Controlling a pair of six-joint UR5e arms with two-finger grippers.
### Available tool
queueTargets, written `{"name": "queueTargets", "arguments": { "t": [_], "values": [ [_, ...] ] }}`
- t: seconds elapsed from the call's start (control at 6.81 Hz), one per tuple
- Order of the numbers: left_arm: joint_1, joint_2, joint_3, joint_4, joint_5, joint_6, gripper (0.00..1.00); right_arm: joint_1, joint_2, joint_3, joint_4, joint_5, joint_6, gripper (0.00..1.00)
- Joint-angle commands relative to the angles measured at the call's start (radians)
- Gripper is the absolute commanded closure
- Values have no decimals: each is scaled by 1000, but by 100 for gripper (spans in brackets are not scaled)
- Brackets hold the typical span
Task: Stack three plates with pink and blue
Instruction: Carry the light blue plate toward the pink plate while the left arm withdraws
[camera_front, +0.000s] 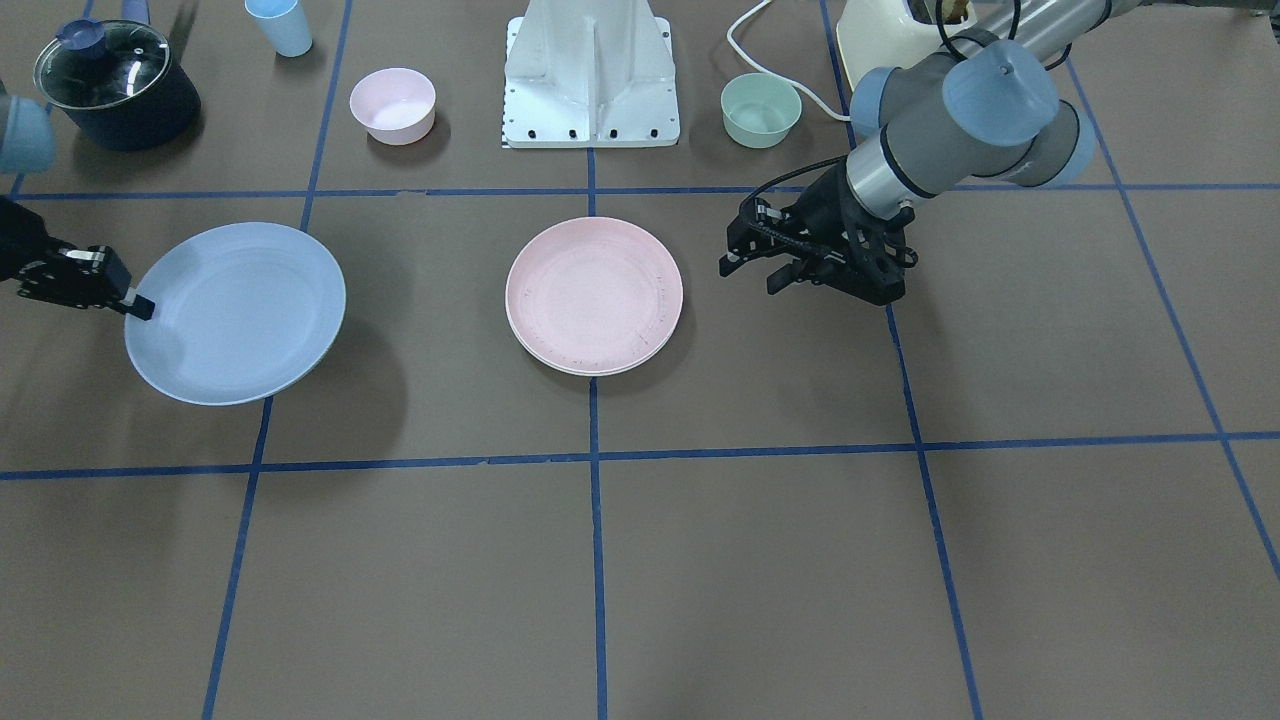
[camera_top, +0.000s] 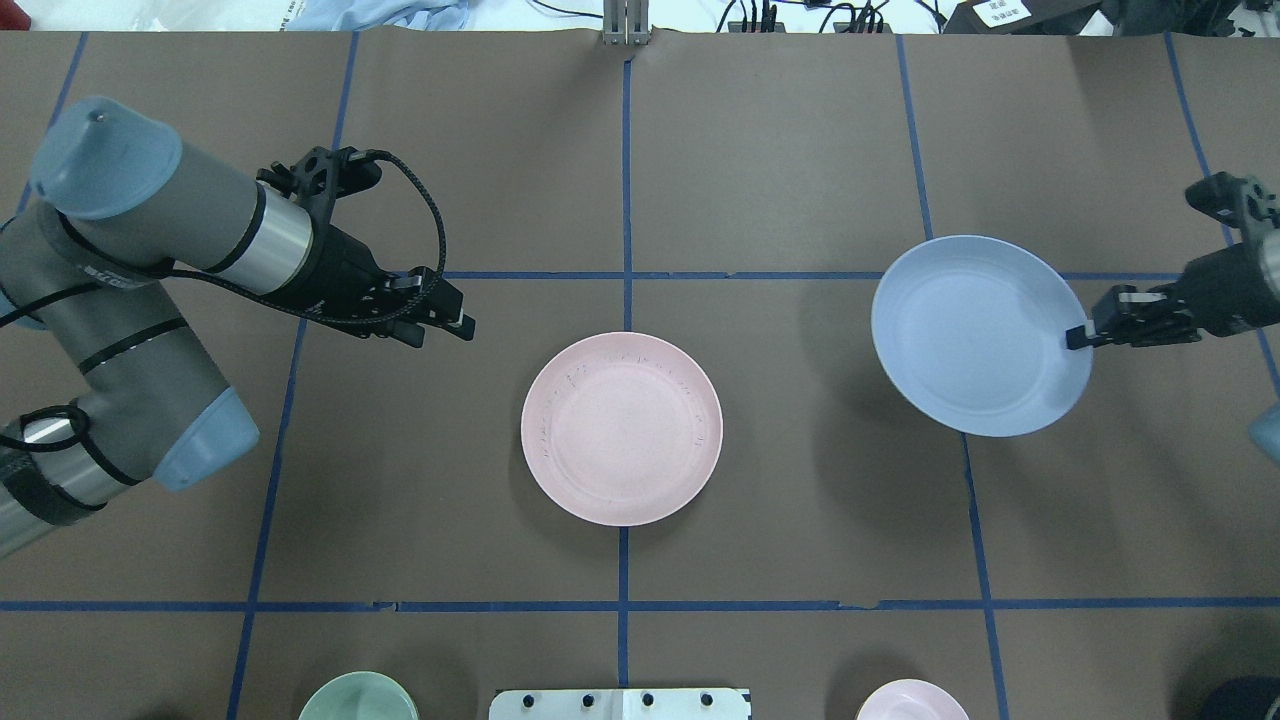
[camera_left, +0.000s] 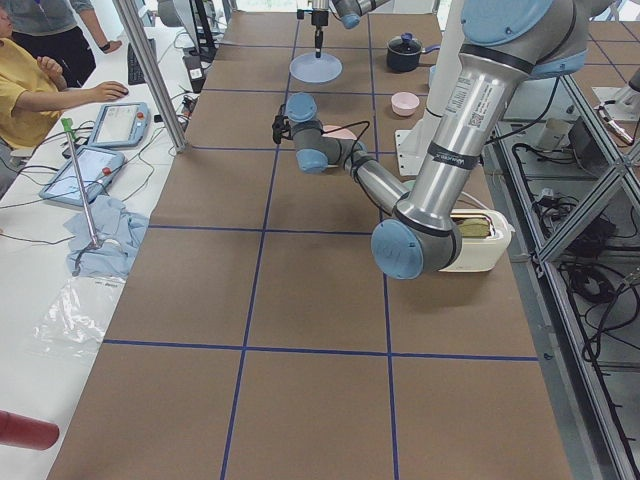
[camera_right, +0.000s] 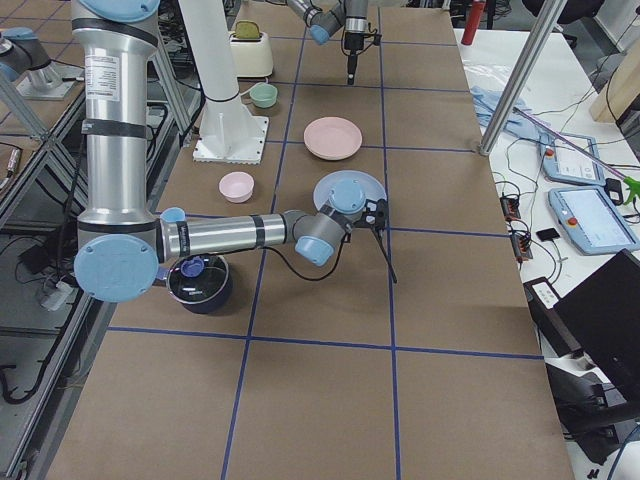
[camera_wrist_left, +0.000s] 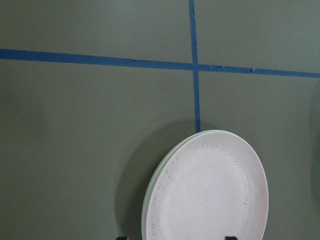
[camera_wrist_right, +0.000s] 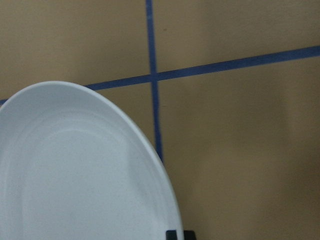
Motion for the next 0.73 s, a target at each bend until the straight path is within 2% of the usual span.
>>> {"name": "queueTargets", "arguments": {
  "t": [0.0,0.29,0.44,0.59],
  "values": [
    [-53,84,-25,0,-2,112,29,-180,134,40,42,-134,325,100],
    [-106,151,-34,-2,-3,225,29,-384,168,104,27,-373,438,100],
    [-110,153,-32,1,-2,232,29,-464,211,109,-20,-447,498,100],
    [-111,153,-34,1,-2,232,29,-531,275,114,-133,-534,504,100]
  ]
}}
